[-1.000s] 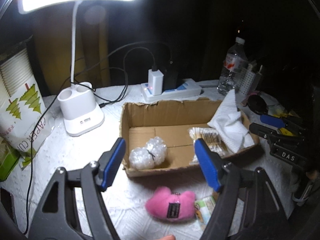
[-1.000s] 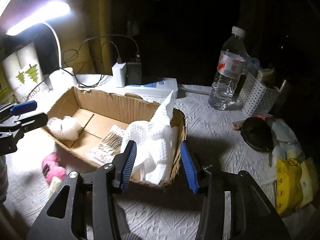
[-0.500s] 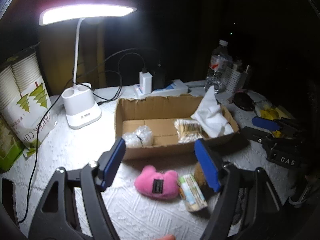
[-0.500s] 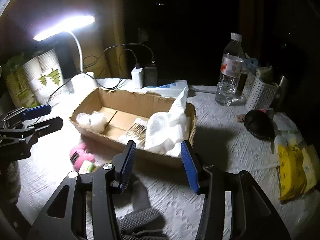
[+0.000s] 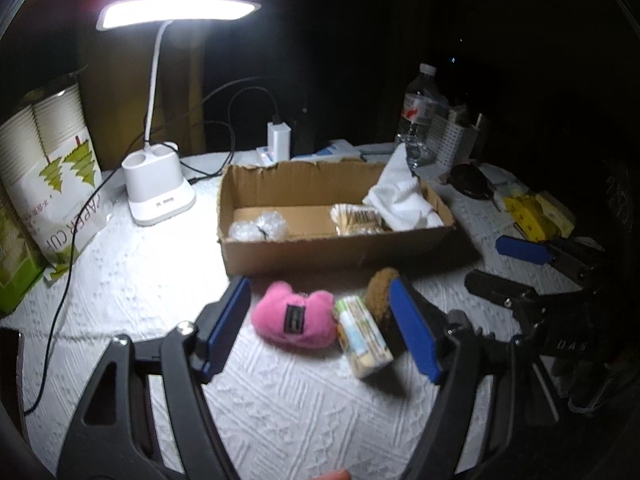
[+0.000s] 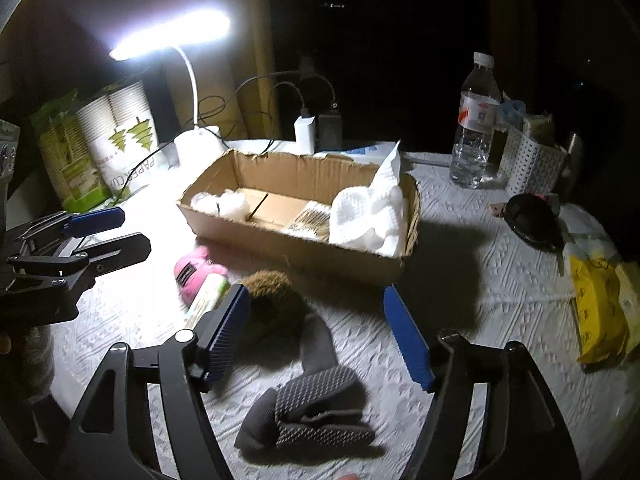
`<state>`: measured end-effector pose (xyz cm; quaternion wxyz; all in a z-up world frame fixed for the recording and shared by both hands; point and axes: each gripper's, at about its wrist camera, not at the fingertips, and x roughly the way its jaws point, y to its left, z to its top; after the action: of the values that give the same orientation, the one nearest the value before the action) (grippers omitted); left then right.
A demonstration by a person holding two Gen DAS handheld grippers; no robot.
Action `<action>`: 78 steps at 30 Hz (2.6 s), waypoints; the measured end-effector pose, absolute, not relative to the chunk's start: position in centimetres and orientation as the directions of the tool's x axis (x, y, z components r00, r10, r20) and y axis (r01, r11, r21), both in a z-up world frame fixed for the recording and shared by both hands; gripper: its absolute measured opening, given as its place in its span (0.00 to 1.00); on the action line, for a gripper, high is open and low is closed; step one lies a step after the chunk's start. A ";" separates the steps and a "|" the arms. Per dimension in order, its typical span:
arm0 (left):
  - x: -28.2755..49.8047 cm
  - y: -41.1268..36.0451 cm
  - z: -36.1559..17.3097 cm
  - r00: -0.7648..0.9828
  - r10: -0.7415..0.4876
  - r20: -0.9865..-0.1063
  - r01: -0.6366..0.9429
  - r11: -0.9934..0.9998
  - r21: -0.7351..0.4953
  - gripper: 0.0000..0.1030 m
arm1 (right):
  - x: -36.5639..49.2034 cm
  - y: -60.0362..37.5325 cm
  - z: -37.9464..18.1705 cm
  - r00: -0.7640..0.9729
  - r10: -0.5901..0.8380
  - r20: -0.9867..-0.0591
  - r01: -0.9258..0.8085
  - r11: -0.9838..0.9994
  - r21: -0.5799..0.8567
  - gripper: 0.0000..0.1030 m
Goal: Organize soft objects
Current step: 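Withdraw both tools from the box, moving the right tool toward the grey sock, then grasp the grey dotted glove with the right tool, then grasp the brown fuzzy plush with the left tool while the right tool holds the glove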
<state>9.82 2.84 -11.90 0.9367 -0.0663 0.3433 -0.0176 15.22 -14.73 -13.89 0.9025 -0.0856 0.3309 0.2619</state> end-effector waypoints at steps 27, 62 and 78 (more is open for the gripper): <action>8.7 -1.1 -15.9 0.690 -0.080 -0.719 -0.001 0.994 -0.111 0.72 | 13.1 -15.7 -21.3 0.526 0.439 -0.728 -0.565 0.821 0.087 0.72; 15.7 -6.1 -14.9 0.677 -0.072 -0.732 0.083 0.996 -0.021 0.72 | 17.8 -23.2 -20.2 0.570 0.484 -0.664 -0.510 0.842 0.176 0.30; 19.3 -7.7 -17.7 0.604 -0.079 -0.793 0.148 0.989 0.015 0.56 | 19.4 -24.9 -21.7 0.552 0.494 -0.672 -0.475 0.848 0.234 0.30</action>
<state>19.26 -7.71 -17.74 0.8946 0.0394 0.4406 -0.0635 19.35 -24.88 -21.73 0.8807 0.0127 0.3853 0.2751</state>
